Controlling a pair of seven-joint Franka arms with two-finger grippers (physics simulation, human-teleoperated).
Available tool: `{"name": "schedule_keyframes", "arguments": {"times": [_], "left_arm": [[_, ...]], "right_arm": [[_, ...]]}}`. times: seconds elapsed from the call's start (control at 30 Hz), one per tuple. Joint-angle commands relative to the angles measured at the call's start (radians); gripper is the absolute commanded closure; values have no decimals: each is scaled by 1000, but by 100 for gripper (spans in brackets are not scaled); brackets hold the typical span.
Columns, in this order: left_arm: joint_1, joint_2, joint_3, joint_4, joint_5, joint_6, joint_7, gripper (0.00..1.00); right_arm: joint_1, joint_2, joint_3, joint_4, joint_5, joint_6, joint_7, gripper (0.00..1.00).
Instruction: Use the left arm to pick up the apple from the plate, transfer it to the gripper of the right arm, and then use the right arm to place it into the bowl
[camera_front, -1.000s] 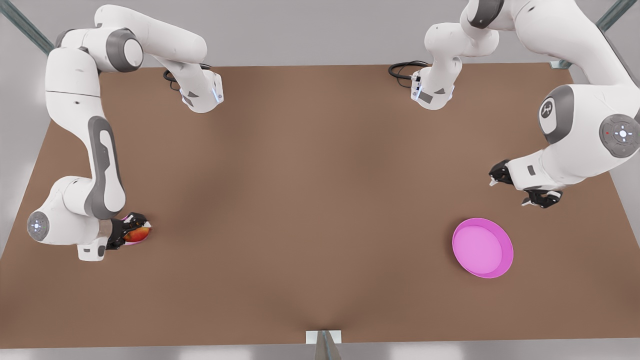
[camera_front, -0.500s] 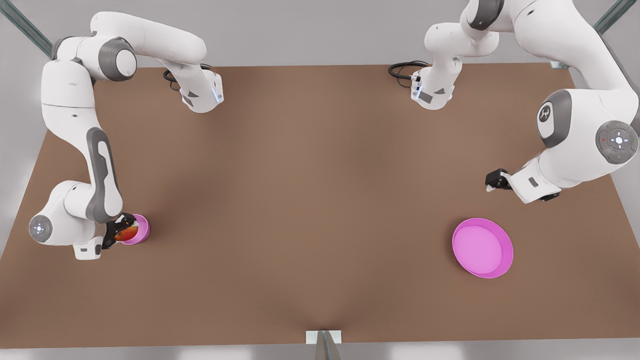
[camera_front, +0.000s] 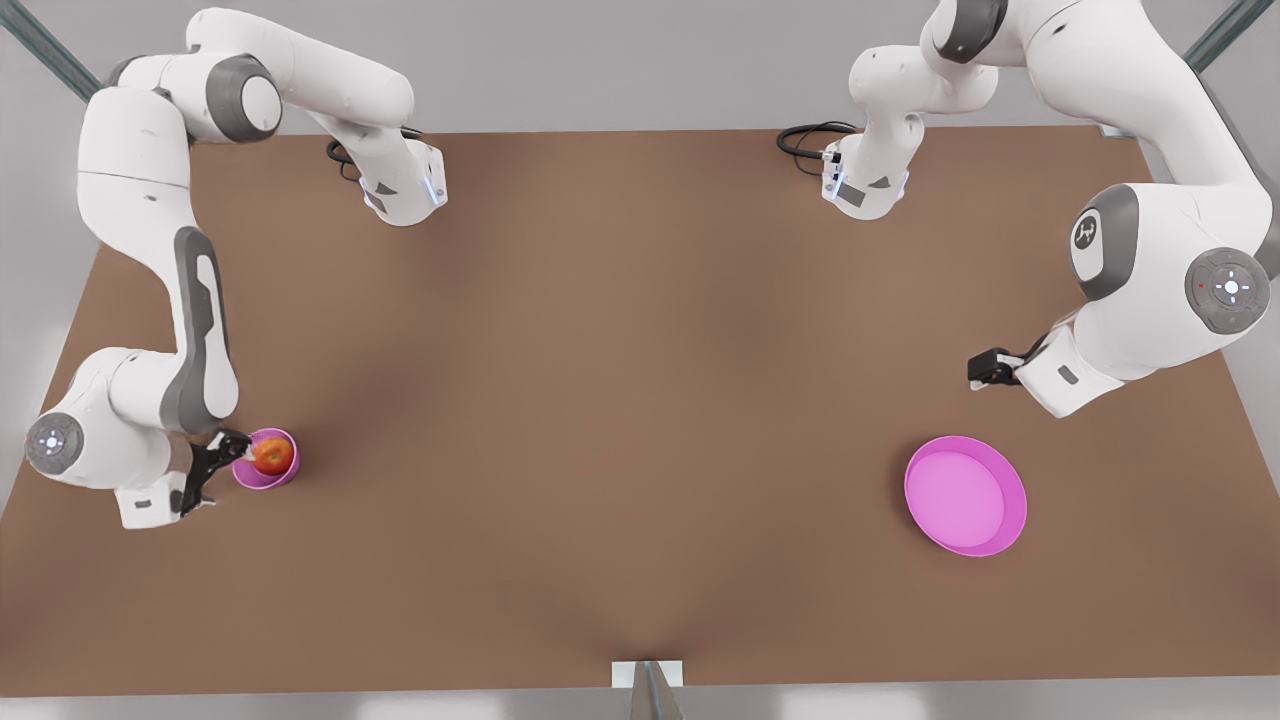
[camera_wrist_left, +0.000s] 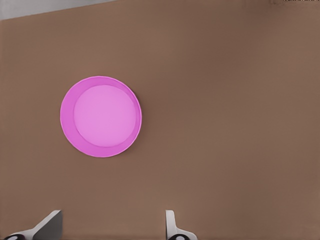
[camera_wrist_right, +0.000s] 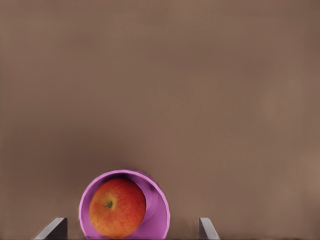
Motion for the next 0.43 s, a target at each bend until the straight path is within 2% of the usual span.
{"name": "schedule_keyframes", "arguments": {"times": [0.0, 0.03, 0.1, 0.17, 0.23, 0.3, 0.33, 0.37, 0.4], "left_arm": [[0, -1, 0, 0, 1, 2, -108, 0], [0, -1, -1, 0, 1, 2, -108, 0], [0, -1, -3, 0, 1, 3, -107, 0], [0, -1, -1, 0, 1, 5, -105, 0], [0, 0, -1, 2, 1, 6, -105, 0], [-3, -1, -3, 2, 1, 6, -105, 0], [87, -333, -29, -325, 5, 93, -98, 4], [-9, -1, -18, 4, 1, 15, -108, 0], [-40, -1, -32, 5, 1, 29, -113, 0]], "right_arm": [[60, -44, 12, 182, -19, -193, 235, 0], [82, -64, 61, 270, -26, -211, 288, 0], [137, -187, 58, 221, -32, -365, 703, 0], [126, -432, 43, -86, 57, -334, 883, 0], [152, -449, 30, -112, 64, -365, 1116, 0], [165, -433, -9, -57, 66, -402, 1136, 0], [300, -583, -186, -209, 143, -376, 1061, 4], [198, -434, -87, -63, 66, -396, 1075, 0], [257, -434, -167, -69, 70, -399, 1035, 0]]}}
